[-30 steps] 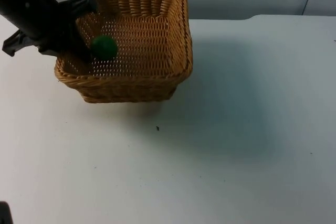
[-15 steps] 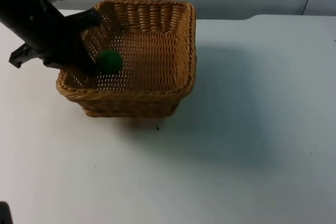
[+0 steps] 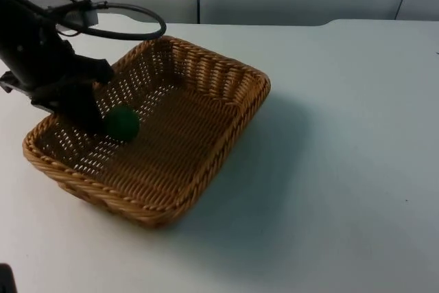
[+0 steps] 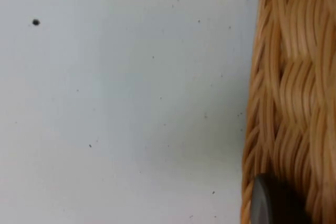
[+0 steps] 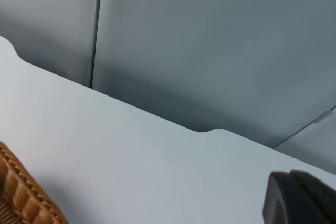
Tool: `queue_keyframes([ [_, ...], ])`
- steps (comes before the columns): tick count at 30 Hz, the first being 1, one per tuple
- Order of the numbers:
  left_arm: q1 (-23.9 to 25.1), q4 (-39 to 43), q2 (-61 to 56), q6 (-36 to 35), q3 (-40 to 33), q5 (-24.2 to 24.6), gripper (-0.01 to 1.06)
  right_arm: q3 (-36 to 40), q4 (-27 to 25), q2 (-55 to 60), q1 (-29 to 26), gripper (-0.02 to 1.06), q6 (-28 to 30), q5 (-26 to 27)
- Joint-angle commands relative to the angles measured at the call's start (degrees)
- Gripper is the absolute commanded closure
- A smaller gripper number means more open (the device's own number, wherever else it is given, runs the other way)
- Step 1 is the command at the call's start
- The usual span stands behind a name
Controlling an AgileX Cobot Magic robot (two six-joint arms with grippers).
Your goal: Pick up the basket with the left hand and place the ball into the basket with the right hand.
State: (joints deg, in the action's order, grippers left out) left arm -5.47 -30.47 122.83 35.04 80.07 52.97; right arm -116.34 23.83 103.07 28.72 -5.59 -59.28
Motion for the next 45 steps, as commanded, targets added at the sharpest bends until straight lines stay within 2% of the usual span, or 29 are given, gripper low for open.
queue_keyframes([
  [1, -0.33, -0.81, -0.44, 2.62, 0.52, 1.00, 1.05, -0.26, -0.05, -0.40, -0.27, 1.05, -0.01, 1.24],
  [3, -0.33, -3.09, -0.44, 5.29, 0.52, 0.88, 1.05, -0.26, -0.08, -0.40, -0.27, 1.05, -0.01, 1.70],
  [9, -0.46, -9.06, 1.22, 13.30, 0.52, 4.46, 1.05, -0.26, -0.19, -0.40, -0.27, 1.05, -0.01, 1.72],
  [18, -0.73, -9.70, 3.81, 14.04, 0.52, 2.34, 1.02, -0.26, -1.42, -0.40, -0.27, 1.05, -0.01, 1.72],
  [21, -0.73, -9.70, 3.81, 14.04, 0.52, 1.04, 0.84, -0.26, -1.42, -0.40, -0.27, 1.05, -0.01, 1.72],
  [22, -0.73, -9.70, 3.81, 14.04, 0.52, 1.04, 0.84, -0.26, -1.42, -0.40, -0.27, 1.05, -0.01, 1.72],
  [26, -0.73, -9.70, 3.81, 14.04, 0.52, 0.93, 0.43, -0.26, -1.53, -0.40, -0.27, 1.05, -0.01, 1.72],
  [27, -0.73, -9.70, 3.81, 14.04, 0.52, 0.93, 0.43, -0.26, -1.53, -0.40, -0.27, 1.05, -0.01, 1.72],
  [29, -0.73, -9.70, 3.81, 14.04, 0.52, 0.93, 0.34, -0.26, -1.53, -0.40, -0.27, 1.05, -0.01, 1.72],
  [36, -0.73, -6.72, 3.59, 13.69, 1.58, 0.95, 0.34, -0.26, -1.53, -0.40, -0.27, 1.05, -0.01, 1.72],
  [39, -0.50, -2.17, 3.47, 9.71, 6.17, 4.76, 0.34, -0.26, -1.53, -0.40, -0.27, 1.05, -0.01, 1.72],
  [41, -0.39, -1.66, 3.47, 8.31, 7.74, 6.12, 0.34, -0.26, -1.53, -0.40, -0.27, 1.05, -0.01, 1.72],
  [45, 0.69, -1.01, 3.39, 3.88, 15.77, 11.30, 0.35, -0.26, -1.64, -0.40, -0.27, 1.05, -0.01, 0.98],
])
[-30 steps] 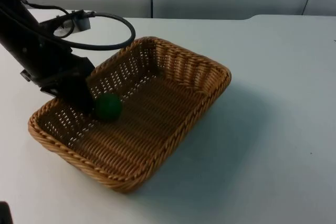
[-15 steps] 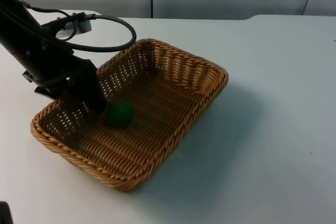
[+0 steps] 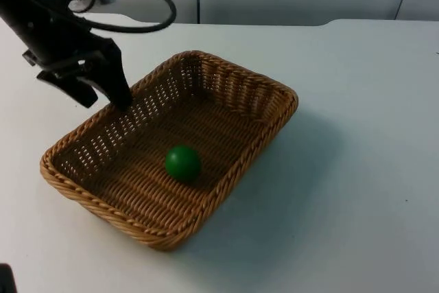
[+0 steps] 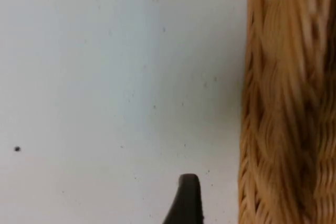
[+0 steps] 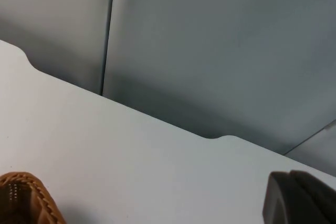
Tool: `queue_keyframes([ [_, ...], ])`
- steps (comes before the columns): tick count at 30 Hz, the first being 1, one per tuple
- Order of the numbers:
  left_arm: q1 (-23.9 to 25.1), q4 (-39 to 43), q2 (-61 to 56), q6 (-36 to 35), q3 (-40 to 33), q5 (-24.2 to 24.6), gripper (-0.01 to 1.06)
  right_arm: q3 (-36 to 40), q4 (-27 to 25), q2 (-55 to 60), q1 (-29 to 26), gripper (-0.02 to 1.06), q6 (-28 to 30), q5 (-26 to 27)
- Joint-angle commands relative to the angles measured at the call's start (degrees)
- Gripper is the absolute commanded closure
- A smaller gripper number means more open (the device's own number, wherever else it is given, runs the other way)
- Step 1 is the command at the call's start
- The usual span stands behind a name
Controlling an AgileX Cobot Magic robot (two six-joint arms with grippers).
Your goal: Pick up the basket with the left hand and place the ball into the basket with the right hand.
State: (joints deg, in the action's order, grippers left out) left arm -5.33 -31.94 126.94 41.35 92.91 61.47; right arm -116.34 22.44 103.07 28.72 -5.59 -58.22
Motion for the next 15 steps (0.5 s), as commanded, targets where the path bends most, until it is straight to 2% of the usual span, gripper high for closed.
queue_keyframes([
  [1, 0.54, 0.46, -0.72, -2.43, 2.93, 2.80, 0.35, -0.26, -0.25, -0.40, -0.27, 1.05, -0.01, -0.08],
  [4, 1.07, 1.10, -2.27, -6.74, 10.37, 4.46, 0.35, -0.26, -0.25, -0.40, -0.27, 1.05, -0.01, -0.31],
  [6, 1.07, 1.35, -3.14, -8.14, 12.42, 4.57, 0.39, -0.26, -0.25, -0.40, -0.27, 1.05, -0.01, -0.31],
  [8, 1.07, 1.73, -5.13, -9.08, 16.19, 4.89, 0.60, -0.26, -0.25, -0.40, -0.27, 1.05, 0.25, -0.21],
  [10, 1.07, 1.73, -7.84, -9.08, 18.74, 5.74, 0.90, -0.26, 0.51, -0.40, -0.27, 1.05, 3.67, 0.53],
  [11, 1.07, 1.73, -7.84, -9.08, 18.74, 5.74, 0.90, -0.26, 0.51, -0.40, -0.27, 1.05, 3.67, 0.53],
  [12, 1.07, 2.16, -9.10, -8.80, 19.64, 6.16, 1.05, -0.38, 1.61, -0.67, -0.27, 1.05, 5.59, 0.85],
  [15, 1.07, 4.45, -14.36, -8.80, 20.47, 6.15, 1.05, -0.38, 6.08, -2.63, -0.27, 1.05, 7.03, 4.18],
])
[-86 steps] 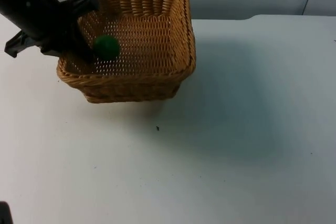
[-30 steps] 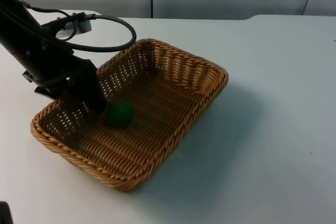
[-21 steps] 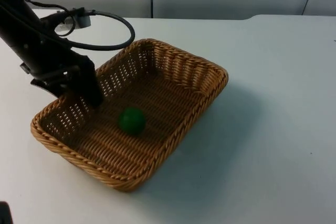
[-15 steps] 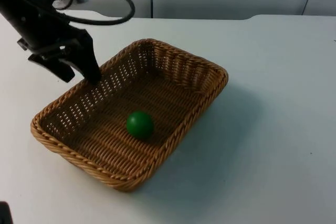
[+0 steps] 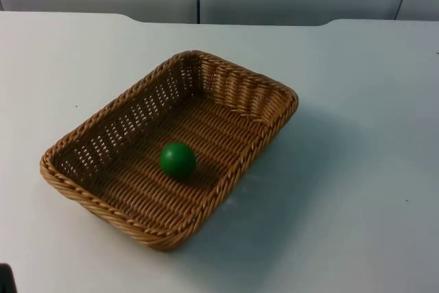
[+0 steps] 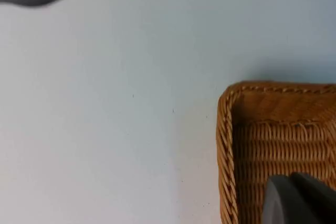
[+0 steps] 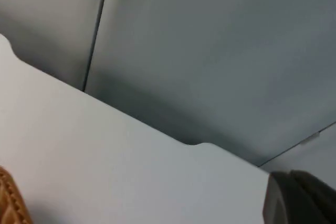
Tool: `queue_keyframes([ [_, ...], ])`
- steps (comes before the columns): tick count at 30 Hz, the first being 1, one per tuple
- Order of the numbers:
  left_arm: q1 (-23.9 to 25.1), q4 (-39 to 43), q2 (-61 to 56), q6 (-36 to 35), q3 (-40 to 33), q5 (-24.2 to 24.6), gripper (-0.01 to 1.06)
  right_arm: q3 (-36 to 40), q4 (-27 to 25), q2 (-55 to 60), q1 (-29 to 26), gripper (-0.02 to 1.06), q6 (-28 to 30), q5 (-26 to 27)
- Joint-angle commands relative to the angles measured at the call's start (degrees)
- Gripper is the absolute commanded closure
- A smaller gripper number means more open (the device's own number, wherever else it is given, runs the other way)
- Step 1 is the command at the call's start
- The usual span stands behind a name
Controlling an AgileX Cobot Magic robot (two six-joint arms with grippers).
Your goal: Pick up the basket with the left hand and place the ball into the basket with the right hand.
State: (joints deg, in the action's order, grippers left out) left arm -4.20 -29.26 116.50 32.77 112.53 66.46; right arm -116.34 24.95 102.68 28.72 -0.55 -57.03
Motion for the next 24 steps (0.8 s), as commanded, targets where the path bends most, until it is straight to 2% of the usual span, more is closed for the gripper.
queue_keyframes([
  [1, -0.06, 3.11, -5.57, -0.22, 0.85, 1.17, 1.05, -0.38, 5.18, -3.47, -0.27, 1.05, 2.48, 4.66],
  [2, -0.06, 3.11, -5.57, -0.22, 0.85, 1.17, 1.05, -0.38, 5.18, -3.47, -0.27, 1.05, 2.48, 4.66],
  [5, -0.06, 7.81, -11.43, -2.37, 0.85, 3.31, 1.05, -0.38, 10.51, -7.81, 0.59, 1.05, 4.33, 6.83],
  [7, -0.06, 9.75, -15.48, -3.94, 0.85, 3.51, 1.05, -0.38, 16.54, -11.03, 2.11, 1.05, 4.59, 5.39],
  [8, -0.06, 9.75, -15.48, -3.94, 0.85, 3.51, 1.05, -0.38, 16.54, -11.03, 2.11, 1.05, 4.59, 5.39],
  [11, -0.20, 9.57, -21.13, -4.93, 0.39, 3.51, 1.05, -0.38, 24.64, -15.05, 5.89, 1.05, 4.59, 1.88],
  [13, -0.29, 9.57, -23.49, -4.93, -0.57, 3.51, 1.05, -0.38, 26.56, -16.13, 7.65, 1.05, 4.59, 0.65],
  [18, -0.91, 9.57, -37.18, -4.93, -11.29, 3.51, 1.05, -0.38, 34.96, -21.20, 19.07, 1.05, 7.25, -4.37],
  [19, -0.91, 9.57, -37.18, -4.93, -11.29, 3.51, 1.05, -0.38, 34.96, -21.20, 19.07, 1.05, 7.25, -4.37],
  [20, -0.91, 9.90, -40.67, -4.81, -14.05, 3.44, 1.05, -0.38, 39.50, -22.22, 23.52, 1.05, 8.39, -6.10],
  [21, -0.91, 10.37, -46.16, -4.71, -19.38, 0.26, 1.05, -0.38, 42.60, -22.54, 27.29, 1.05, 10.04, -7.14],
  [23, -0.91, 10.61, -53.02, -4.71, -26.12, -3.35, 1.05, -0.38, 46.89, -23.95, 34.08, 1.05, 9.49, -7.39],
  [24, -0.91, 10.61, -53.02, -4.71, -26.12, -3.35, 1.05, -0.38, 46.89, -23.95, 34.08, 1.05, 9.49, -7.39],
])
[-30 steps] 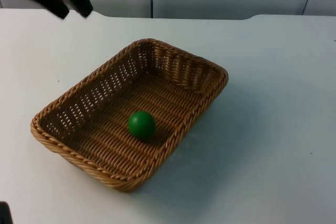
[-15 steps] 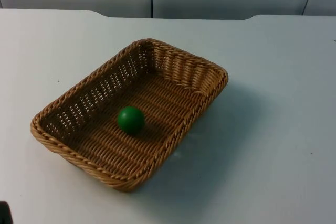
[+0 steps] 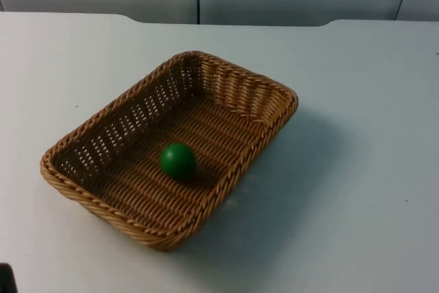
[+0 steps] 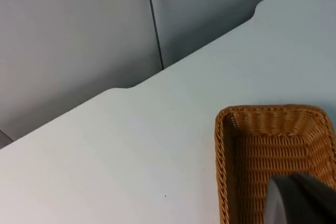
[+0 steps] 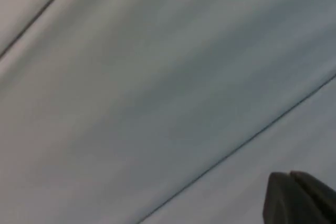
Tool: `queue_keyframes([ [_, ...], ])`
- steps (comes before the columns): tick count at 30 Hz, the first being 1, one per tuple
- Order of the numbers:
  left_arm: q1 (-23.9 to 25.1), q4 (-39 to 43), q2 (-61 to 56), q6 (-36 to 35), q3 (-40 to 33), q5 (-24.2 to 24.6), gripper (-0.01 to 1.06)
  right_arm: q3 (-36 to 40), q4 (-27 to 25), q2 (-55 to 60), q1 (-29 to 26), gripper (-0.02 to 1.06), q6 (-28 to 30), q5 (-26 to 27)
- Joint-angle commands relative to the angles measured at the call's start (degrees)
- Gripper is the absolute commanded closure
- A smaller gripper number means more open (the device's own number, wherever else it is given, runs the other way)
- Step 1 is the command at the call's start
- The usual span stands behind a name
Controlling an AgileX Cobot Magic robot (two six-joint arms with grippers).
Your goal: Pick up the basket with the left hand and place the ball into the basket with the right hand.
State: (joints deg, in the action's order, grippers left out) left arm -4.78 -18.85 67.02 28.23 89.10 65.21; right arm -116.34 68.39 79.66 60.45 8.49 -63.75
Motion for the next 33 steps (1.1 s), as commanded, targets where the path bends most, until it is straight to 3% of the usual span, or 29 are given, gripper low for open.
queue_keyframes([
  [1, -0.33, 0.20, -7.22, 0.16, -6.35, -3.56, 1.05, -0.38, 5.25, -1.31, 6.11, 1.05, 0.44, -1.00],
  [4, -0.33, 0.20, -17.61, 0.31, -16.74, -6.49, 1.05, -0.38, 7.35, -1.67, 14.89, 1.05, -1.07, -3.90],
  [5, -0.33, 0.20, -17.61, 0.31, -16.74, -6.49, 1.05, -0.38, 7.35, -1.67, 14.89, 1.05, -1.07, -3.90],
  [7, -0.33, 0.00, -24.23, 0.31, -23.85, -6.99, 1.05, -0.38, 5.15, -1.67, 18.46, 1.05, -1.07, -6.22],
  [8, -0.33, -0.49, -28.28, 0.31, -27.23, -7.08, 1.05, -0.38, 1.61, -1.67, 19.80, 1.05, -1.07, -6.22],
  [9, -0.33, -0.49, -28.28, 0.31, -27.23, -7.08, 1.05, -0.38, 1.61, -1.67, 19.80, 1.05, -1.07, -6.22],
  [13, -0.33, -3.10, -40.88, 0.31, -38.78, -6.80, 1.05, -0.38, -6.56, -2.45, 20.23, 1.05, -1.07, -6.22],
  [16, -0.33, -3.10, -45.46, 0.31, -42.80, -6.59, 1.05, -0.38, -7.05, -3.03, 20.23, 1.05, -0.97, -6.22],
  [18, -0.33, -3.10, -48.73, 0.31, -44.92, -6.59, 1.05, -0.38, -5.08, -3.78, 20.23, 1.05, -0.43, -6.22],
  [23, -0.33, -2.74, -57.20, 0.22, -48.40, -3.88, 1.05, -0.38, 11.91, -6.25, 20.23, 1.05, -1.92, -6.22],
  [33, -0.33, -1.30, -62.53, 0.05, -48.50, -4.00, 1.05, -0.38, 23.11, -16.89, 19.96, 1.05, -2.70, -6.22],
])
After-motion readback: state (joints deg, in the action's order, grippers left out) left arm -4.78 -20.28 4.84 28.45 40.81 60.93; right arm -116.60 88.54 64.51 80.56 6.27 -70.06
